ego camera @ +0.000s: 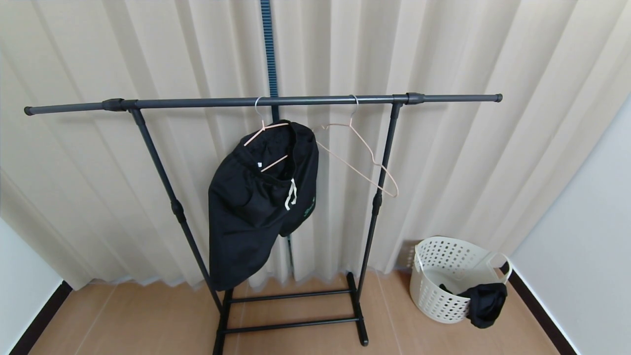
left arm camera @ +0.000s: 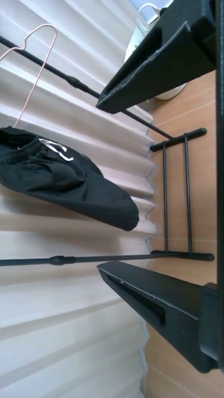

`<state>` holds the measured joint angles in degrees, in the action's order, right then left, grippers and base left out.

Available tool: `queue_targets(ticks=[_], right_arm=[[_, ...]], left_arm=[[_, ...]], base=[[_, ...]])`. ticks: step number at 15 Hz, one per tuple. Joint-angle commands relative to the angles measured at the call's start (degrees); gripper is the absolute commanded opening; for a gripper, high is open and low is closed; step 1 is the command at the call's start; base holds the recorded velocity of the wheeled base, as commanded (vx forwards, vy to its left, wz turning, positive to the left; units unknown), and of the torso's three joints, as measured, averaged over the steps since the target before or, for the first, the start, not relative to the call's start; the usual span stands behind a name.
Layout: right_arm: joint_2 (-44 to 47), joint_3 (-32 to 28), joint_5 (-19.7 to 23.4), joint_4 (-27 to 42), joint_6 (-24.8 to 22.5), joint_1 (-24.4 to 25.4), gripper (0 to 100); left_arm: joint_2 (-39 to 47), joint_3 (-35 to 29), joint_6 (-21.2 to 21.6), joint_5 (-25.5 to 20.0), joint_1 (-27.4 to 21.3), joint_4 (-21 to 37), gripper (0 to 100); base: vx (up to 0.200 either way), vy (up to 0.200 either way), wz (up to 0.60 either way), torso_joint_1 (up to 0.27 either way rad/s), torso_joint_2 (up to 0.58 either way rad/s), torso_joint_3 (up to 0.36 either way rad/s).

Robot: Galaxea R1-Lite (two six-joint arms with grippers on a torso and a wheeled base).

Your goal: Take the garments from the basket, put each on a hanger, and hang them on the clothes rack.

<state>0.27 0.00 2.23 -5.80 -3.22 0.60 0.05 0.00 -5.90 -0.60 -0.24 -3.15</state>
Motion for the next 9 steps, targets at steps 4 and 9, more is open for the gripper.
queue_targets(ticks=[4,9], right_arm=[[0.0,0.0,0.05,0.0,-0.03,0.02,100],[0.0,0.0,0.05,-0.09,-0.03,0.02,100]], left_arm=[[0.13,0.0,0.01,-0.02,-0.02,-0.02,100],[0.13,0.0,0.01,-0.02,0.24,-0.02,100]], base=[[0.0,0.0,0.0,0.0,0.0,0.0],[0.0,0.0,0.0,-0.104,0.25,0.134]])
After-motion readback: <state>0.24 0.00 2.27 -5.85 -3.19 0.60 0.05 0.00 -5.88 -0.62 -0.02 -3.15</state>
